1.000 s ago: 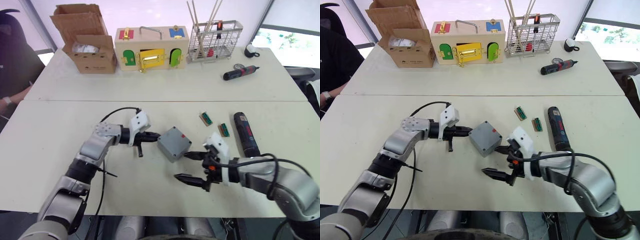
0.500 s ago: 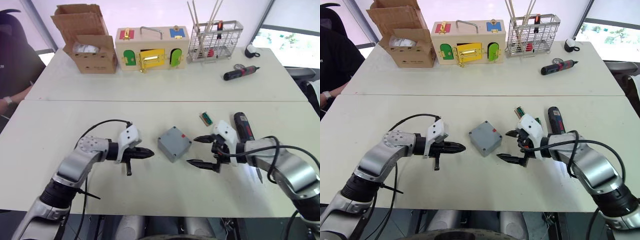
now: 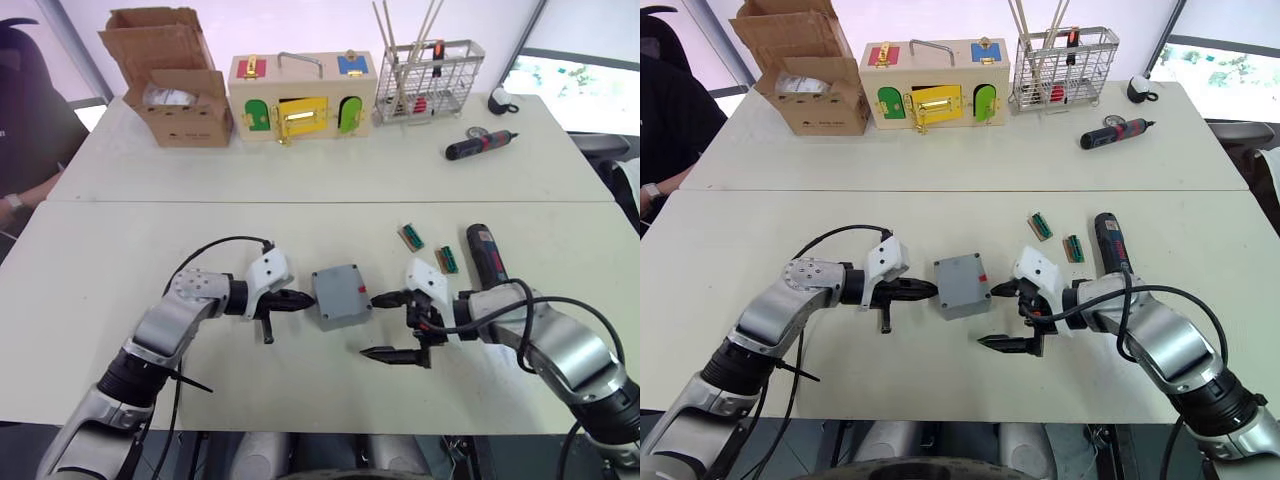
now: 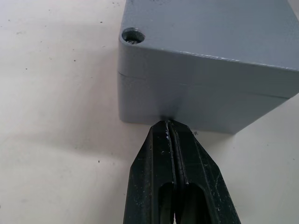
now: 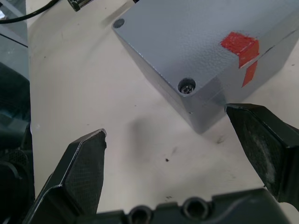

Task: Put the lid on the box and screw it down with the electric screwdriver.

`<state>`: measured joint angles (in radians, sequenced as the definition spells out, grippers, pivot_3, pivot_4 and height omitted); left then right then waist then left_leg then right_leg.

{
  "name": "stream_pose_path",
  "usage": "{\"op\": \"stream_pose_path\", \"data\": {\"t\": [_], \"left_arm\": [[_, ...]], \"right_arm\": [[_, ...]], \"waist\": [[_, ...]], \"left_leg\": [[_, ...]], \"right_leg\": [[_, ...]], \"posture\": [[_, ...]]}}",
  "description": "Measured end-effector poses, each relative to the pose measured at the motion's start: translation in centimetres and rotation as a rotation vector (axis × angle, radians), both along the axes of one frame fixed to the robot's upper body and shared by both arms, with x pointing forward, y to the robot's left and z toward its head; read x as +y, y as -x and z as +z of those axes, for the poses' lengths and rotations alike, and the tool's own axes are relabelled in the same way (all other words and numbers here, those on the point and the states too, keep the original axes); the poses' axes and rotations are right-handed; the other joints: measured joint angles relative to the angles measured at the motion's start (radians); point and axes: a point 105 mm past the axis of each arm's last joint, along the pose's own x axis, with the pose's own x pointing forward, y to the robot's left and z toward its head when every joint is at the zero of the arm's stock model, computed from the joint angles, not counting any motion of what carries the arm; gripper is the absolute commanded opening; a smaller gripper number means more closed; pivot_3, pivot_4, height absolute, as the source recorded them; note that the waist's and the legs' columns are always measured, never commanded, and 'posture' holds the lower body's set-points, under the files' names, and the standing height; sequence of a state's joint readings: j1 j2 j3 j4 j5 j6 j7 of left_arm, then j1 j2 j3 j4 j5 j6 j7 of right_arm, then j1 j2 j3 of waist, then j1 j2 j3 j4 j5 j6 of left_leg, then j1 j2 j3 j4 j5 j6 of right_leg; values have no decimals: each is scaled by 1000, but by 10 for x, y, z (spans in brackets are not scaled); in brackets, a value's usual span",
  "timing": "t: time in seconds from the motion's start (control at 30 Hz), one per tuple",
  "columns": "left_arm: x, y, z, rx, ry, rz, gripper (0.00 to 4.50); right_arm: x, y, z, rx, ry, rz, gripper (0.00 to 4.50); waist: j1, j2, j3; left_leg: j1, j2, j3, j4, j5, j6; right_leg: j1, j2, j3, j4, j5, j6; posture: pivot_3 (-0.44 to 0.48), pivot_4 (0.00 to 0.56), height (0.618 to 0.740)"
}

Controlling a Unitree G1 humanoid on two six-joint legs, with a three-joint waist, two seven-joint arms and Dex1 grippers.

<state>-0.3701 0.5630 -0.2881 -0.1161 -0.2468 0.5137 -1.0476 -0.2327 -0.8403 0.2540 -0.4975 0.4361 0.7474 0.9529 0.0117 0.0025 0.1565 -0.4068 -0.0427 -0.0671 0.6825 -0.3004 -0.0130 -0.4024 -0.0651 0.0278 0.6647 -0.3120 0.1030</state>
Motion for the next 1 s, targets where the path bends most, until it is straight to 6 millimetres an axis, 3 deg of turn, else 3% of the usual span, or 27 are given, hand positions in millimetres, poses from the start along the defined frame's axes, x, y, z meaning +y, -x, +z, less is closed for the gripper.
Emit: {"op": "stream_pose_path", "data": {"t": [0.53, 0.67, 0.77, 0.87, 0.93, 1.0], "left_arm": [[0, -8, -2, -11, 0, 3, 0], [8, -6, 4, -18, -20, -11, 0], [19, -14, 31, -18, 62, 45, 0], [16, -16, 74, -76, 155, 32, 0], [9, -12, 96, -113, 194, 6, 0], [3, -6, 105, -124, 210, -16, 0]], "right_arm": [[6, 3, -5, 44, -16, -51, 4494], [-14, -2, 4, 48, 27, -94, 4494], [-40, -34, 45, -27, -78, -277, 4494], [-51, -56, 86, -121, -270, -407, 4494], [-57, -74, 93, -184, -340, -514, 4494], [-66, -93, 85, -231, -349, -646, 4494]], "waist": [[1, 0, 0], [0, 0, 0], [0, 0, 0], [2, 0, 0], [-1, -1, 0], [-2, -1, 0]], "left_leg": [[0, 0, 0, 0, 0, 0], [0, 0, 0, 0, 0, 1], [0, 0, 0, 0, -1, 1], [0, 0, -2, 0, 0, 1], [0, 0, -1, -1, 1, -2], [-1, 0, 0, -1, 2, -3]], "right_leg": [[0, 0, -1, 0, 0, 0], [0, 0, -1, 0, 0, 0], [0, 0, 0, 1, 0, 0], [0, 0, -1, 1, 0, 0], [0, 0, -1, 0, 0, 0], [-1, 0, 0, 1, 0, 0]], "posture": [[0, 150, 740], [0, 150, 740], [0, 150, 740], [0, 150, 740], [0, 150, 740], [0, 150, 740]]}}
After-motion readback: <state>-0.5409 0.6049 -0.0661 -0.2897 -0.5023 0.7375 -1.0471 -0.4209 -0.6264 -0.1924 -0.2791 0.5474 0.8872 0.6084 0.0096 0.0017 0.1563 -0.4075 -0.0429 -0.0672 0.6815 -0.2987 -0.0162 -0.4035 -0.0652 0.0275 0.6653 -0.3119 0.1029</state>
